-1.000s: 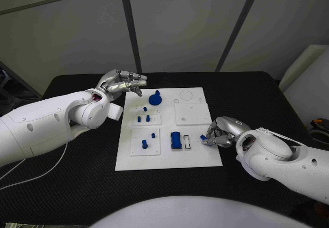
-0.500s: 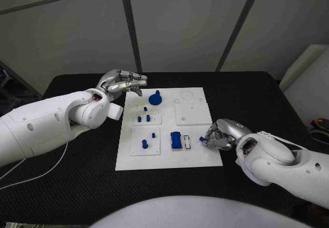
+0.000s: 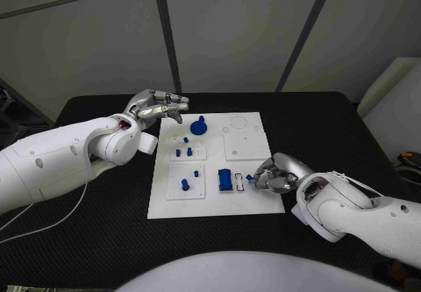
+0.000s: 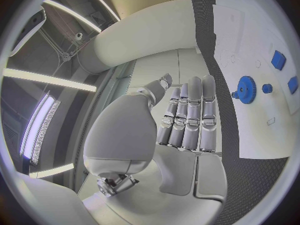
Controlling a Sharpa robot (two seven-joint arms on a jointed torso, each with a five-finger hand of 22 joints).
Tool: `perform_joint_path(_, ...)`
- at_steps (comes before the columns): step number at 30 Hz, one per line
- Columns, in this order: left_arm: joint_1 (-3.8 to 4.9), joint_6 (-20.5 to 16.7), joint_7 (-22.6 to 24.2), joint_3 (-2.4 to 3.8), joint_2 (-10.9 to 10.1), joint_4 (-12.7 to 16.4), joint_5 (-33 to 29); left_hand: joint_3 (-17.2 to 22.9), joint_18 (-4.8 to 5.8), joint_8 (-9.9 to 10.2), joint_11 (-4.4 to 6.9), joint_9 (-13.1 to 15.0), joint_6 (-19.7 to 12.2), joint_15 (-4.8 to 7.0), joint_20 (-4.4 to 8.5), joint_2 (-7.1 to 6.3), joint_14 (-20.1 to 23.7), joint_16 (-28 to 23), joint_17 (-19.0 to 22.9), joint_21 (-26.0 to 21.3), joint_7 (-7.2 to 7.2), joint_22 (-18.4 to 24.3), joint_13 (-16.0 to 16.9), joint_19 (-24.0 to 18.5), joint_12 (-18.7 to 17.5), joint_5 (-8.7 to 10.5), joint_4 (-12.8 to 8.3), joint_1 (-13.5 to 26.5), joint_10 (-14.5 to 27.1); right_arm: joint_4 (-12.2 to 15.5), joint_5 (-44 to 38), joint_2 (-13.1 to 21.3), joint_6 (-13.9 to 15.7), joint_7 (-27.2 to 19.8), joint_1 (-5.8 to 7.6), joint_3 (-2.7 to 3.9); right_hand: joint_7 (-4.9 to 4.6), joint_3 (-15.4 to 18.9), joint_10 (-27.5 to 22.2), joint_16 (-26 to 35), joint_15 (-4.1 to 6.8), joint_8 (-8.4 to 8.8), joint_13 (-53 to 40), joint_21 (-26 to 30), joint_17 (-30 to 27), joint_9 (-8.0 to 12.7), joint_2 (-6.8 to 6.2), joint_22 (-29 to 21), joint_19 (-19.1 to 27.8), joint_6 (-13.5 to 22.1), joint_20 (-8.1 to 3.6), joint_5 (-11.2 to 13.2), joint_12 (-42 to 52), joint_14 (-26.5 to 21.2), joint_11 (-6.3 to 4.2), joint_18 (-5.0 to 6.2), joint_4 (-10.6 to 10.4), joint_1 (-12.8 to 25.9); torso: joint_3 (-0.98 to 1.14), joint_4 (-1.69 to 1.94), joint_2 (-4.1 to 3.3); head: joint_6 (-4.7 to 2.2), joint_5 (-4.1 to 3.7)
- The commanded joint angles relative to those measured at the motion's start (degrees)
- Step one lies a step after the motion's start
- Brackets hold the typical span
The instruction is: Assemble the parts on the task board
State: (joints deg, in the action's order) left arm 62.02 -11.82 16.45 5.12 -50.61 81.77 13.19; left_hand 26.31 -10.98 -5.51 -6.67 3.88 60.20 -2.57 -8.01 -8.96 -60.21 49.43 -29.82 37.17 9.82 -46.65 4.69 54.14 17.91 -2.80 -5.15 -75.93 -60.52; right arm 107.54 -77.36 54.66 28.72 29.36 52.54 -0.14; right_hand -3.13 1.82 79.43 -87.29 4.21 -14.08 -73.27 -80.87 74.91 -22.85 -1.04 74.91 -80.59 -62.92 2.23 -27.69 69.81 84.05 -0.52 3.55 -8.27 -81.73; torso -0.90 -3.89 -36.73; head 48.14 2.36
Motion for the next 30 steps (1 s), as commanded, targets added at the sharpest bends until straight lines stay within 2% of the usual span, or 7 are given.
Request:
perform_joint_path(1,0.07,0.6,0.64,0.04,0.09,0.06,-0.11,-0.34,0.66,0.31,0.09,0.02,-0.15,0.0,-0.4,0.62,0.27,-0.12,0.06,-0.22,0.26,0.07,0.07,0.15,0.14,0.07,0.07,0.1,0.51,-0.17,3.99,-0.59,3.07,-2.58,0.07,0.02,0.02,-0.47,0.79,-0.29,0.33,-0.2,-0.02,-0.19,10.77,-0.14,-0.48,1.67,-0.17,-0.5,-0.19,-0.34,0.07,5.04,-0.61,-0.26,-0.16,0.5,-0.01,0.07,-0.01,0.07,0.05)
perform_joint_path(5,0.07,0.63,0.64,0.04,0.13,0.04,-0.11,-0.34,0.66,0.31,0.09,0.02,-0.15,0.0,-0.4,0.62,0.27,-0.12,0.06,-0.22,0.26,0.07,0.07,0.15,0.14,0.07,0.07,0.1,0.51,-0.72,4.6,-1.49,2.6,-2.84,0.08,0.02,0.01,-0.82,0.85,-0.31,0.32,-0.23,-0.05,-0.2,10.8,-0.15,-0.73,1.7,-0.18,-0.5,-0.19,-0.33,0.08,5.05,-0.6,-0.26,-0.76,1.38,0.0,0.13,-0.04,0.08,0.1)
perform_joint_path(15,0.08,0.68,0.58,0.04,0.24,0.05,-0.11,-0.34,0.66,0.31,0.09,0.02,-0.15,0.0,-0.4,0.62,0.27,-0.12,0.06,-0.22,0.26,0.07,0.07,0.15,0.14,0.07,0.07,0.1,0.51,-3.68,5.67,-4.39,-1.1,-2.38,0.1,0.02,0.34,-1.72,1.26,-0.35,0.46,-0.88,-0.39,-0.19,10.86,-0.57,-1.21,1.75,-0.18,-1.13,-0.26,-0.11,0.44,5.06,-0.82,-0.25,-2.91,4.17,-0.05,0.16,-0.02,0.15,0.21)
perform_joint_path(19,0.08,0.67,0.55,0.04,0.24,0.04,-0.11,-0.34,0.66,0.31,0.09,0.02,-0.15,0.0,-0.4,0.62,0.27,-0.12,0.06,-0.22,0.26,0.07,0.07,0.15,0.14,0.07,0.07,0.1,0.51,-4.38,5.75,-5.21,-2.34,-1.69,0.1,0.02,0.5,-1.86,1.69,-0.39,0.57,-1.28,-0.99,-0.22,10.95,-0.84,-1.56,1.81,-0.21,-1.4,-0.35,0.15,1.15,5.08,-0.95,-0.26,-3.57,5.09,0.0,0.02,0.02,0.14,0.44)
perform_joint_path(27,0.08,0.71,0.52,0.04,0.23,0.07,-0.11,-0.34,0.66,0.31,0.09,0.02,-0.15,0.0,-0.4,0.62,0.27,-0.12,0.06,-0.22,0.26,0.07,0.07,0.15,0.14,0.07,0.07,0.1,0.51,-5.04,5.49,-6.02,-3.25,-0.82,0.1,0.02,0.67,-1.87,2.39,-0.46,0.69,-1.95,-2.04,-0.27,11.07,-1.31,-2.11,1.94,-0.29,-1.68,-0.48,1.26,2.36,5.1,-1.08,-0.29,-4.93,7.02,0.0,0.0,0.03,0.19,0.59)
perform_joint_path(30,0.08,0.73,0.52,0.04,0.23,0.06,-0.11,-0.34,0.66,0.31,0.09,0.02,-0.15,0.0,-0.4,0.62,0.27,-0.12,0.06,-0.22,0.26,0.07,0.07,0.15,0.14,0.07,0.07,0.1,0.51,-5.05,5.29,-6.17,-3.51,-0.73,0.1,0.02,0.72,-1.56,2.64,-0.49,0.72,-2.25,-2.45,-0.29,11.13,-1.53,-2.46,2.0,-0.32,-1.76,-0.52,0.53,2.8,5.12,-1.11,-0.3,-5.44,7.88,0.02,0.03,0.03,0.21,0.62)
